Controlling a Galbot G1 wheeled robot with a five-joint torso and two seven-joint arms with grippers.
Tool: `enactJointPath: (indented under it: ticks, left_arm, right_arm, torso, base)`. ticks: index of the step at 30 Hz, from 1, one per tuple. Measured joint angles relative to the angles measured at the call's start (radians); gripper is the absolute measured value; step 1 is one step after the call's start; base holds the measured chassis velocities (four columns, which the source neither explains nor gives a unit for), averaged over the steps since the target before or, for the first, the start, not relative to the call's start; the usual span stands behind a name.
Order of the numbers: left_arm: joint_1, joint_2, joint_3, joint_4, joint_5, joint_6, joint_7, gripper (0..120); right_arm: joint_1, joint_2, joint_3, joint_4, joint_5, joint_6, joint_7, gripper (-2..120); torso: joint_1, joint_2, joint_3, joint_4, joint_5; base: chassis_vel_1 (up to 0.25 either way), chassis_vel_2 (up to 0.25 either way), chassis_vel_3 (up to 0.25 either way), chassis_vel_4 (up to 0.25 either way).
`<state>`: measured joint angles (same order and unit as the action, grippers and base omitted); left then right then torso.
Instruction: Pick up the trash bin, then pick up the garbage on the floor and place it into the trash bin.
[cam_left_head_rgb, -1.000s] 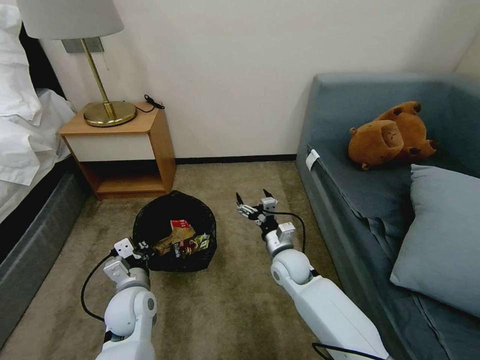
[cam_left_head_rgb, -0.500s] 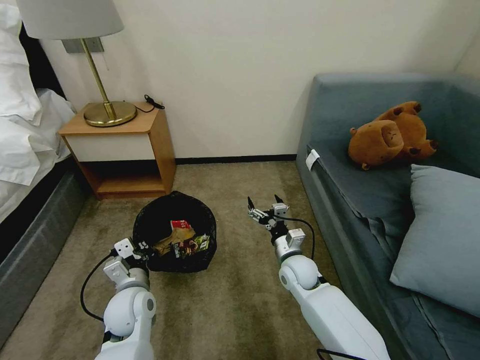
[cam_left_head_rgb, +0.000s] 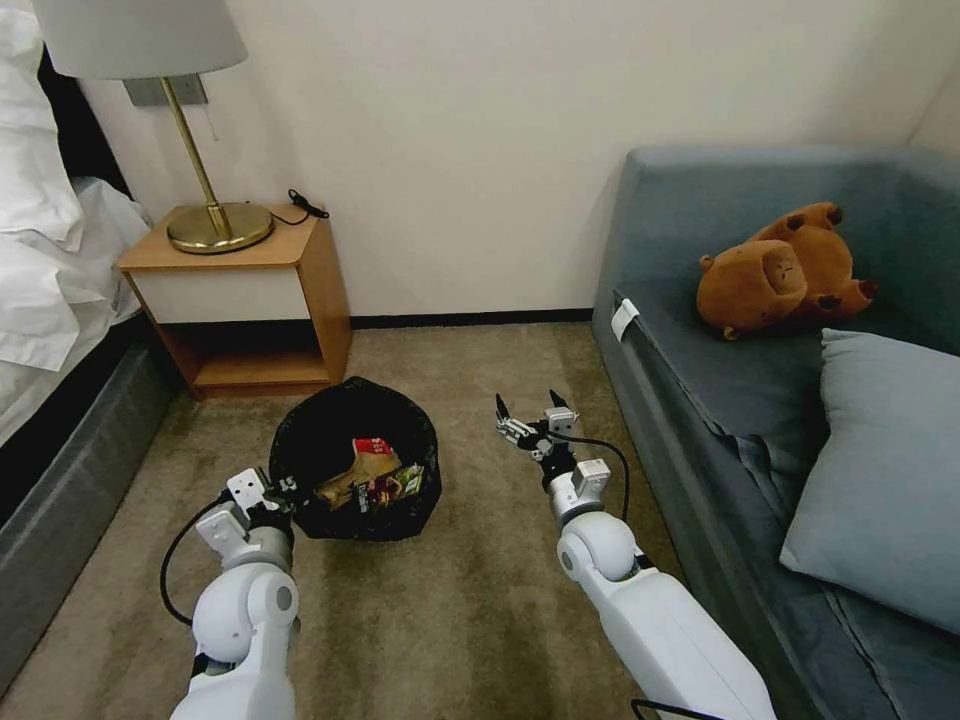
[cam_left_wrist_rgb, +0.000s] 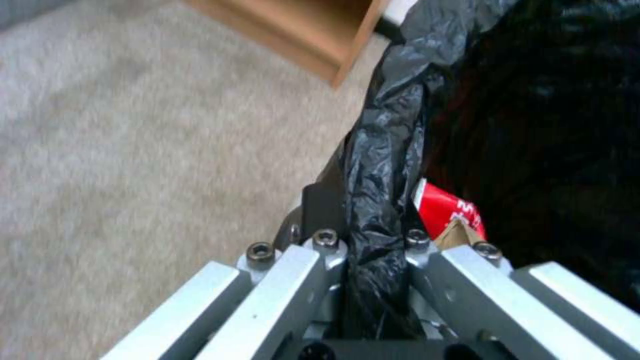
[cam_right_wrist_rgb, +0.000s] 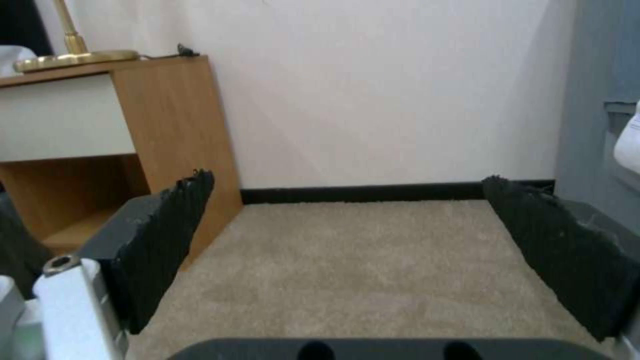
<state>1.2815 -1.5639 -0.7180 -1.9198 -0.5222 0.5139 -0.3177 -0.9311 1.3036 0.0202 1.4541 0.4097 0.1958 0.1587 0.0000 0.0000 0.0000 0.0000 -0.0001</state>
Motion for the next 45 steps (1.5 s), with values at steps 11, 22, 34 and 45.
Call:
enactJointPath:
  ticks: [11,22,34,45]
  left_arm:
    - [-0.069,0.028,-0.064,0.016,-0.172,0.12,-0.067,1]
    - [-0.123,0.045,-0.082,0.056,-0.262,0.142,-0.143,1]
    - [-0.187,0.064,-0.104,0.134,-0.305,0.163,-0.211,1]
    - [-0.25,0.082,-0.113,0.22,-0.315,0.167,-0.257,1]
  right_arm:
    - [-0.028,0.001,0.019,-0.004,-0.014,0.015,-0.016,100]
    - [-0.057,-0.001,0.024,-0.001,-0.039,0.029,-0.026,100]
    - [-0.098,0.001,0.044,0.017,-0.073,0.044,-0.027,100]
    - [-0.132,-0.002,0.067,0.038,-0.097,0.054,-0.033,100]
  torso:
    - [0.0,0.0,0.0,0.0,0.0001]
    - [0.0,0.0,0.0,0.0,0.0]
    - [0.0,0.0,0.0,0.0,0.0001]
    - [0.0,0.0,0.0,0.0,0.0]
  base:
    - [0.0,0.0,0.0,0.0]
    - [0.0,0.0,0.0,0.0]
    - [0.0,0.0,0.0,0.0]
    - [0.0,0.0,0.0,0.0]
